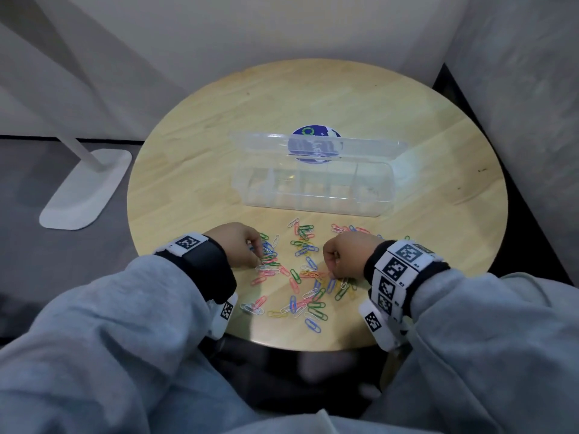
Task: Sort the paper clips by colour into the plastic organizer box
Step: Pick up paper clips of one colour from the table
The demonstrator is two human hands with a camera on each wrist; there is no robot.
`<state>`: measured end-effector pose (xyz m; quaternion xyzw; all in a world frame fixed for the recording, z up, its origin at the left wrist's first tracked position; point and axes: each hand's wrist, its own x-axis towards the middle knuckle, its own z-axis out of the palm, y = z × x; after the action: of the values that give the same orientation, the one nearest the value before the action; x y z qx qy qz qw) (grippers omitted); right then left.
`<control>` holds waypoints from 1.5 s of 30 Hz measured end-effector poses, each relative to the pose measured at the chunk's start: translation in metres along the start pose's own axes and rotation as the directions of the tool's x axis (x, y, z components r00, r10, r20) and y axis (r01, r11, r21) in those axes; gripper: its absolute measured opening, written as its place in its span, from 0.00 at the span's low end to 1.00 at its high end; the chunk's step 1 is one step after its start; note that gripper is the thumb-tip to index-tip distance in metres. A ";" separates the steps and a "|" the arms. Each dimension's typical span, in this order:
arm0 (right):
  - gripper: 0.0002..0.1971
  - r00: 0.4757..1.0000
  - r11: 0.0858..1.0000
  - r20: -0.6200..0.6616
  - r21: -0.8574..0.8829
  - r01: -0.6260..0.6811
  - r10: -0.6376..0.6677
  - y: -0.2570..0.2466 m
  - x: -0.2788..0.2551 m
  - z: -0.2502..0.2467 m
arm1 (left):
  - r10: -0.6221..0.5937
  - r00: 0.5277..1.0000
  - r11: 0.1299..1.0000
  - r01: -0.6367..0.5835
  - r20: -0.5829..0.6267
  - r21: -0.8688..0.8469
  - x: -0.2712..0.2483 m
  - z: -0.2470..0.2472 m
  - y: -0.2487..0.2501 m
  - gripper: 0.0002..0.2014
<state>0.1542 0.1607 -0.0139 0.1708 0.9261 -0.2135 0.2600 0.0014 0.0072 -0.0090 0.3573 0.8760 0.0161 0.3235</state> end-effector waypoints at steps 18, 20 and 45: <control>0.12 0.992 0.682 -0.027 0.728 -0.066 0.125 0.029 -0.003 -0.016 | -0.008 0.999 0.992 0.012 -0.035 0.124 0.004 0.000 0.004 0.07; 0.13 0.995 0.715 0.004 0.695 -0.078 0.104 0.025 -0.002 -0.014 | -0.011 0.999 0.985 0.018 -0.046 0.169 0.004 0.001 0.008 0.08; 0.10 0.993 0.989 0.100 0.129 -0.076 0.063 -0.020 -0.005 -0.005 | -0.027 0.999 0.999 0.026 -0.046 -0.020 -0.001 -0.003 0.004 0.06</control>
<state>0.1472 0.1449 -0.0014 0.2096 0.8899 -0.2731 0.2994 0.0028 0.0099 -0.0049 0.3423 0.8877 0.0285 0.3067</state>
